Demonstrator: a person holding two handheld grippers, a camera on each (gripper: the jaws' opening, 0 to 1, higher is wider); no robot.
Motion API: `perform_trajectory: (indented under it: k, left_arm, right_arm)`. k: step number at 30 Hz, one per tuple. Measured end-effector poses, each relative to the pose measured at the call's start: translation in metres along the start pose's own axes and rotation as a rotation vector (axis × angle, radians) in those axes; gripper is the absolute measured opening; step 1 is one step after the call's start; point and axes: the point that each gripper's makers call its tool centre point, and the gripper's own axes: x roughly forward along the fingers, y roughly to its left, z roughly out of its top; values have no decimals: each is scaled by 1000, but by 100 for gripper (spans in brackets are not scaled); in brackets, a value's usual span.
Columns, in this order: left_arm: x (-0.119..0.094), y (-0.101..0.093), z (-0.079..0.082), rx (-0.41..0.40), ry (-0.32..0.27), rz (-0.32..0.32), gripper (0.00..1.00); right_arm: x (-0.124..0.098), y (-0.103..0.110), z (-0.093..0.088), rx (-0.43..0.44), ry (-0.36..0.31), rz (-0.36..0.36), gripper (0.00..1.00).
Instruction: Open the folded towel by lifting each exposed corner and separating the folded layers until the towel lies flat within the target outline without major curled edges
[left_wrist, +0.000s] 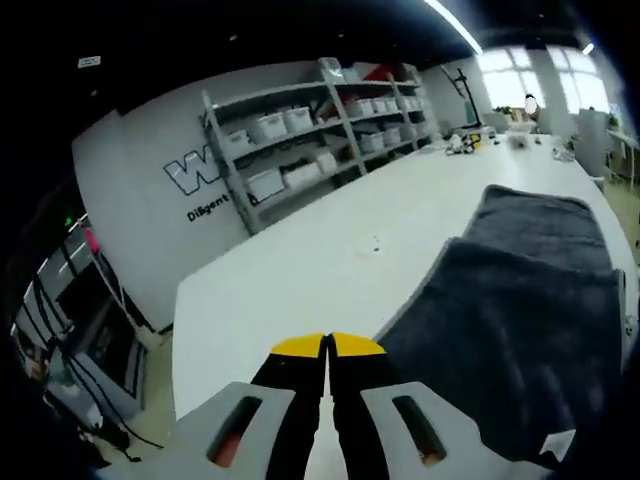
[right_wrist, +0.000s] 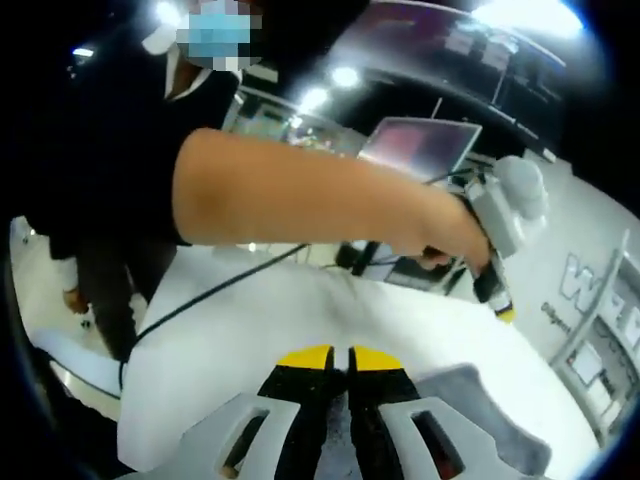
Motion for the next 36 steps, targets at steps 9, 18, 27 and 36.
perform_trajectory:
  k: [9, 18, 27, 36]
  left_arm:
    - [66, -14, -63, -18, 205, -54, 22]
    - [91, -28, -72, -112, 246, -115, 12]
    - [84, -34, -68, -28, 270, -93, 10]
    - [70, -40, -71, 27, 271, -72, 3]
  right_arm:
    - [-7, 0, -21, -67, 52, -11, 1]
    - [-19, 19, -59, 1, 170, 107, 37]
    - [-13, 43, -58, 8, 176, 188, 29]
    - [0, 49, -64, -36, 226, 180, 0]
